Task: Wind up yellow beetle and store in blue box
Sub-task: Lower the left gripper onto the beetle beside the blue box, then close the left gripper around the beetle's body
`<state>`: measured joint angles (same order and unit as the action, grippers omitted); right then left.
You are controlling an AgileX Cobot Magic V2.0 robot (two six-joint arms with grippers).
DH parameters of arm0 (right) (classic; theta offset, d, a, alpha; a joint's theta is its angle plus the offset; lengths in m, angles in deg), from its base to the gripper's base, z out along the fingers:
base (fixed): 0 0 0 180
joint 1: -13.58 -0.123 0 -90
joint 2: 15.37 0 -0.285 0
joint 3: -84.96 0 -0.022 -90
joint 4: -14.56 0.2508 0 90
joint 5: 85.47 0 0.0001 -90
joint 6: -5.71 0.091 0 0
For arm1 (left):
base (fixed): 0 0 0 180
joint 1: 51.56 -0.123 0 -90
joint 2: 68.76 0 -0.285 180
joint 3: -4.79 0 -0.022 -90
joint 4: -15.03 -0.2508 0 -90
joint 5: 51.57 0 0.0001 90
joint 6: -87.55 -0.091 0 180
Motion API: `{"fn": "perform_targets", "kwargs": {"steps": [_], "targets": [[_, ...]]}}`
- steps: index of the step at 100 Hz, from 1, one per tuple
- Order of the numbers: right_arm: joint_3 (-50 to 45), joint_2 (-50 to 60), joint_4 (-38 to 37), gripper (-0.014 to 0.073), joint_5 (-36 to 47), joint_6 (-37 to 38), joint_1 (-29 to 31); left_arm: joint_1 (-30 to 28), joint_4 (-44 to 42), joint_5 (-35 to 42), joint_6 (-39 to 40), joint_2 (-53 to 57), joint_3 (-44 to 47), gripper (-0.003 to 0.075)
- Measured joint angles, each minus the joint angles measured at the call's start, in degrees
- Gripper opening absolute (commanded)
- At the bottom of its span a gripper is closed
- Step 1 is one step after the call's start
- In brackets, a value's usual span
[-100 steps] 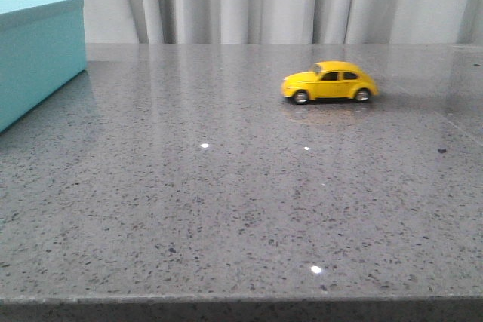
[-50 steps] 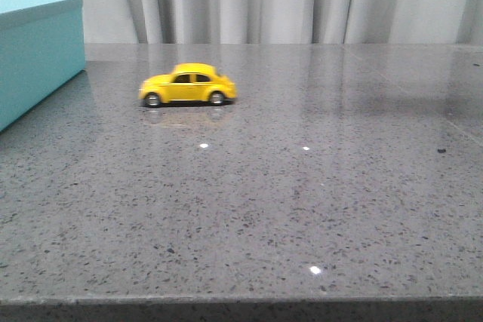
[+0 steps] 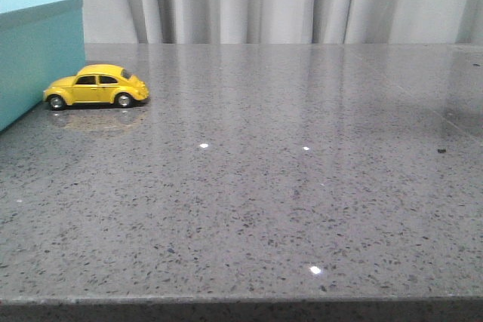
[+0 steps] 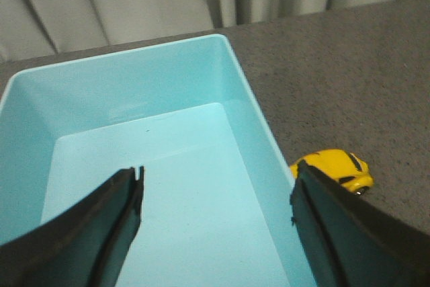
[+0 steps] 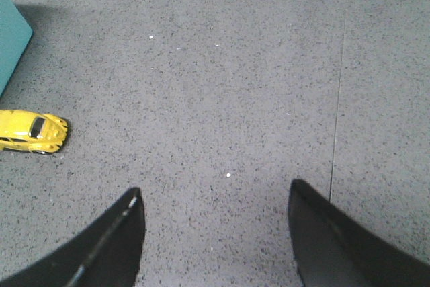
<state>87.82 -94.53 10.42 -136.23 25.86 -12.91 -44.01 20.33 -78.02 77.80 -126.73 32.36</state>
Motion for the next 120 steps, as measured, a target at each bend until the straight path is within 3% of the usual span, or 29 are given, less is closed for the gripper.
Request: {"fn": "perform_targets", "kwargs": {"steps": [34,61,90,120], "targets": [[-1.2,3.9,0.0,0.0465,1.0,0.0,0.0,10.1,0.0,-17.8,-19.7,-21.2,-21.9,0.0465],[-1.2,5.6,0.0,0.0465,1.1,0.0,0.0,13.2,0.0,-28.6,-30.6,-37.2,-36.2,0.0465],[-1.2,6.7,0.0,0.0465,1.2,-0.3,0.0,13.2,0.0,-35.5,-40.1,-47.5,-40.0,0.0464],[-1.2,6.7,0.0,0.0465,1.5,-0.3,0.0,13.2,-2.9,-34.6,-44.7,-50.6,-40.1,0.0464]]}}
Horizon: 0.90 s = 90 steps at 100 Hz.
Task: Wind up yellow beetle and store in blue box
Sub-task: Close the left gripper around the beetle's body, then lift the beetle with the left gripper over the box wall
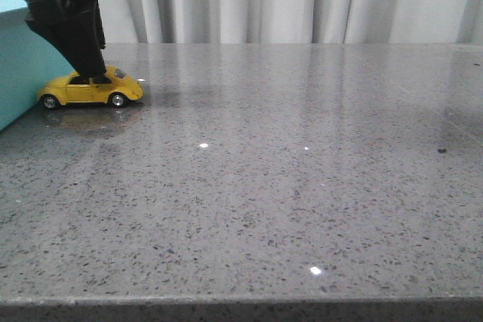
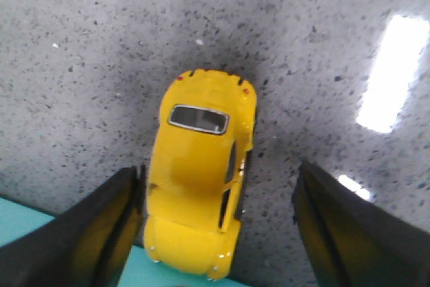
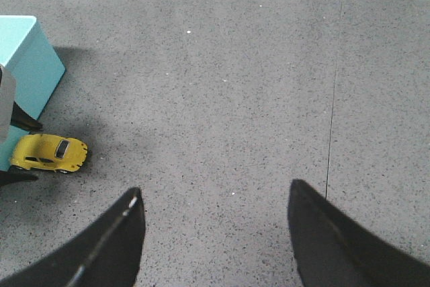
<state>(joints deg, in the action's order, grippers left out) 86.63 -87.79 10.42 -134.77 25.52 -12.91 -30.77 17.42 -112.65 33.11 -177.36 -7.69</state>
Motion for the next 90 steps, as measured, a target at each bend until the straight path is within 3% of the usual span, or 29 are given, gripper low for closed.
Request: {"fn": "perform_targets", "kwargs": {"steps": [42,51,73,90], "targets": [[0.0,0.0,0.0,0.0465,0.0,0.0,0.0,0.0,-0.7,1.3,-0.8,-4.2,-0.1,0.0456],[0.0,0.0,0.0,0.0465,0.0,0.0,0.0,0.0,-0.7,1.3,-0.8,-4.4,-0.2,0.0390],[0.0,0.0,0.0,0.0465,0.0,-0.1,0.0,0.0,-0.7,1.3,-0.8,-4.5,-0.6,0.0126],[0.0,0.0,0.0,0.0465,0.0,-0.1,0.0,0.0,-0.7,1.0,-0.8,-4.5,-1.1,0.0073]]}}
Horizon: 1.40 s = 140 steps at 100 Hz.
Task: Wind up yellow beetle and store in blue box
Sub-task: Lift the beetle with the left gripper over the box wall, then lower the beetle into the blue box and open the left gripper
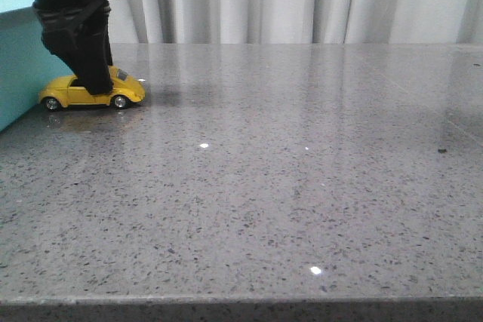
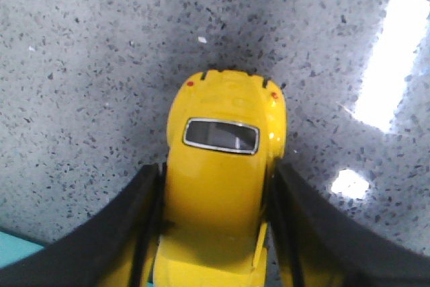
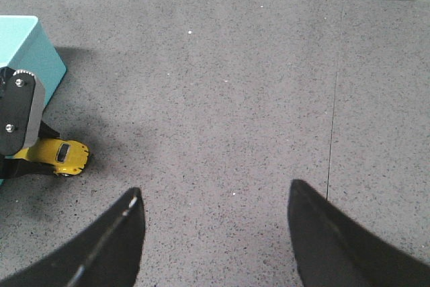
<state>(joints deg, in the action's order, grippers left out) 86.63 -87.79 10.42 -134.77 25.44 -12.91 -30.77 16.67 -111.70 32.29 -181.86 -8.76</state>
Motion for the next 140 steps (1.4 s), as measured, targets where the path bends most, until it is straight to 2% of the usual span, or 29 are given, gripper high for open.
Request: {"fn": "perform_targets", "kwargs": {"steps": [17,45,64,88,109,123,140], "targets": [[0.0,0.0,0.0,0.0465,0.0,0.0,0.0,0.0,0.0,-1.9,2.2,-0.2,-4.1,0.0073],[0.0,0.0,0.0,0.0465,0.0,0.0,0.0,0.0,-0.1,-5.3,18.3,0.3,-19.6,0.0074],[0.0,0.0,0.0,0.0465,0.0,0.0,0.0,-2.0,-1.6,-6.7,28.5,2.9,-24.6,0.0074],[0.0,0.0,0.0,0.0465,0.0,0.0,0.0,-12.5,-2.4,-11.7,39.8,5.1,-25.1,0.0074],[0.0,0.0,0.0,0.0465,0.0,0.0,0.0,-21.9,-1.6,-12.2,46.9,5.1,-23.4,0.0074],[0.0,0.0,0.0,0.0465,0.0,0.0,0.0,-25.6,-1.3,-12.2,49.6,5.1,-20.3,0.0074],[0.0,0.0,0.1,0.0465,0.1,0.0,0.0,-27.2,-0.9,-12.2,52.4,4.8,-15.1,0.0074]]}}
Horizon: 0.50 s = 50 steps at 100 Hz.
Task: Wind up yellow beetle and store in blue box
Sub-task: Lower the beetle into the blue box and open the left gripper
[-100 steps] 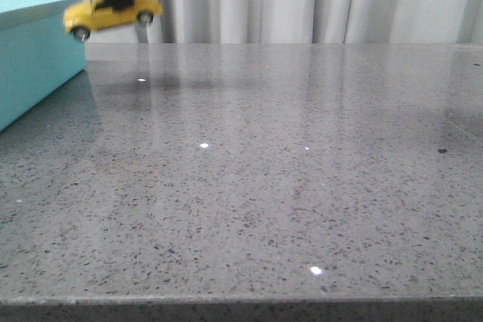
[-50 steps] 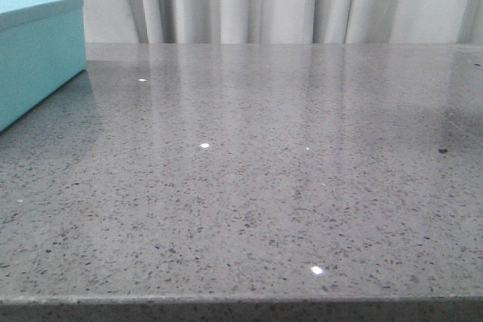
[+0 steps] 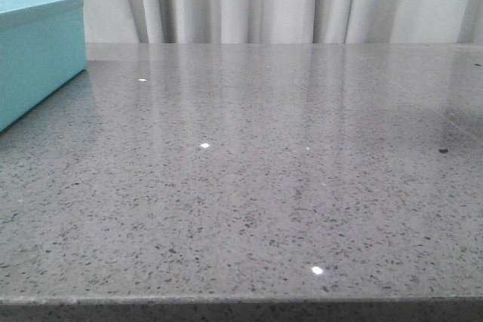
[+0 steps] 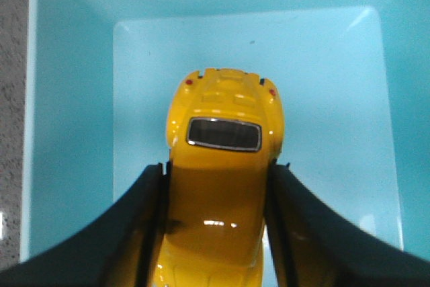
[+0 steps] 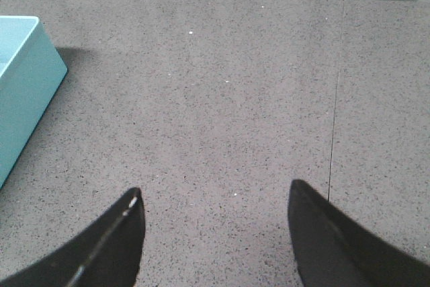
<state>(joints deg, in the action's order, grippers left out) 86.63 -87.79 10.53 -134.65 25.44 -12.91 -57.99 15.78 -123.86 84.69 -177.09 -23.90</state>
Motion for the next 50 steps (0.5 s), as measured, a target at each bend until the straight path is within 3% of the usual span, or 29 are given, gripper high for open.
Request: {"fn": "perform_targets", "kwargs": {"steps": [31,38,50], "targets": [[0.0,0.0,0.4,0.0465,0.0,0.0,0.0,0.0,5.0,0.5,3.9,-5.4,4.7,0.0083],[0.0,0.0,0.4,0.0465,0.0,0.0,0.0,0.0,5.9,0.6,4.0,-6.2,4.8,0.0137],[0.0,0.0,0.4,0.0465,0.0,0.0,0.0,0.0,6.3,0.7,4.2,-6.4,4.8,0.0302]]}}
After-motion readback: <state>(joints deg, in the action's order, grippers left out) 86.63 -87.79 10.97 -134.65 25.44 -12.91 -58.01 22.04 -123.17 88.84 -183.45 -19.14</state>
